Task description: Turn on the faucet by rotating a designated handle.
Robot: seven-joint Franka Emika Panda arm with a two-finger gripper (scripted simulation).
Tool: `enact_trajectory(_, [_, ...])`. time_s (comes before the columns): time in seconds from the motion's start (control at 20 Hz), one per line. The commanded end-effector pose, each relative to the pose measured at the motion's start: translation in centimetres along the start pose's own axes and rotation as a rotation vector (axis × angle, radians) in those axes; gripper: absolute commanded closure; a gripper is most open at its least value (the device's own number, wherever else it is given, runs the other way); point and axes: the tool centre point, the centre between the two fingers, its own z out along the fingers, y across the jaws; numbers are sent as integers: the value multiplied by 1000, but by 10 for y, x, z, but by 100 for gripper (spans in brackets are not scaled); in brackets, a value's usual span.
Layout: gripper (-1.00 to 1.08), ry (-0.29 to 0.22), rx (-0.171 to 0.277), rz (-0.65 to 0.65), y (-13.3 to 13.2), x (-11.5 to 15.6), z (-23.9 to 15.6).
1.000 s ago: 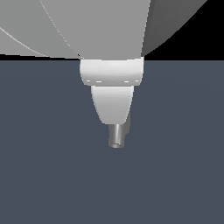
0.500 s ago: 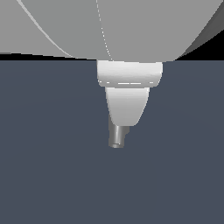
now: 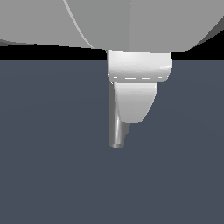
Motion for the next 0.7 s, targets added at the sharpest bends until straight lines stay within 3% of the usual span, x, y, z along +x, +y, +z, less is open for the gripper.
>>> enact_trajectory(0.0, [108, 10, 1, 23, -5, 14, 0])
enact_trajectory(0.65, [108, 17, -3, 37, -23, 47, 0])
